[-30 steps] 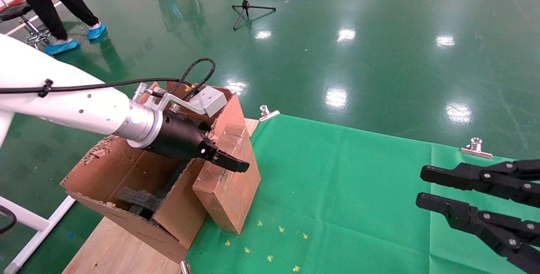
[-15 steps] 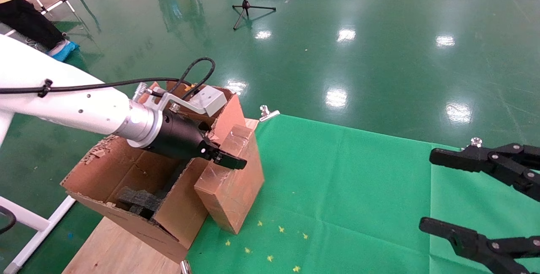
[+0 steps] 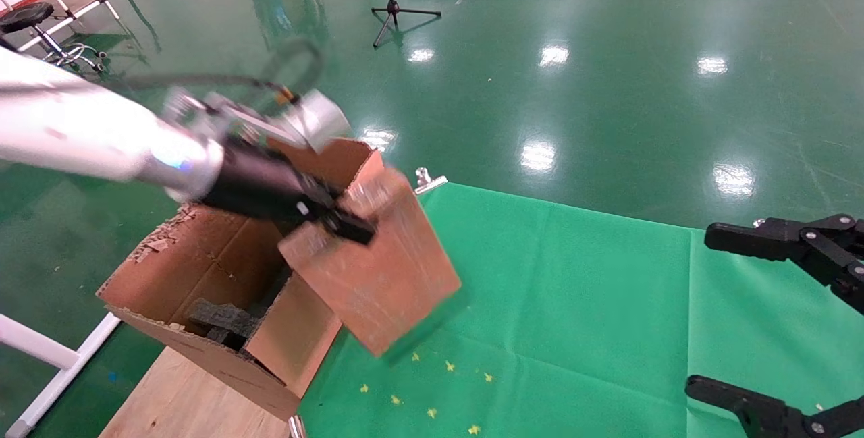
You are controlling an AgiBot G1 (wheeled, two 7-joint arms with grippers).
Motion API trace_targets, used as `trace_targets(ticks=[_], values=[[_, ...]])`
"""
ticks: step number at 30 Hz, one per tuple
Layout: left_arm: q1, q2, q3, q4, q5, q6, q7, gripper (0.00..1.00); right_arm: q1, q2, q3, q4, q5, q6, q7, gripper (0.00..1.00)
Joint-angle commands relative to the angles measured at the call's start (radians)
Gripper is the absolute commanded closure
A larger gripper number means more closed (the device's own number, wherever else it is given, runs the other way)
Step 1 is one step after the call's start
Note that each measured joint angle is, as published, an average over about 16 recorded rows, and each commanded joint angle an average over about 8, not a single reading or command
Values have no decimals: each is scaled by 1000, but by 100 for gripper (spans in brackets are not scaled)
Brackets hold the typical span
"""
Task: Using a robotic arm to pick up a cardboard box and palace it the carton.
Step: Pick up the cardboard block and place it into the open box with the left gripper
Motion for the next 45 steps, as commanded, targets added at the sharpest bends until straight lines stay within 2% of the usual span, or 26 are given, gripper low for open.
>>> trace_targets(ticks=[1, 6, 10, 13, 19, 25, 34, 45], values=[[-31, -34, -27, 5, -37, 6, 52, 100, 0, 0, 0, 0, 0, 0, 0, 0], [-130, -123, -77, 75, -34, 7, 161, 100, 0, 0, 0, 0, 0, 0, 0, 0], [-182, -158, -70, 165, 41, -3, 255, 100, 0, 0, 0, 0, 0, 0, 0, 0], [-189, -154, -44, 258, 115, -32, 323, 100, 0, 0, -1, 0, 0, 0, 0, 0], [-166, -85, 23, 466, 276, -158, 400, 100, 0, 0, -1, 0, 1, 0, 0, 0], [-169, 4, 67, 676, 382, -249, 386, 100, 0, 0, -1, 0, 1, 0, -1, 0], [-184, 83, 74, 926, 417, -357, 354, 100, 0, 1, -2, 0, 1, 1, -1, 0], [-136, 150, 70, 1086, 413, -510, 398, 100, 0, 1, -2, 0, 1, 1, -1, 0]])
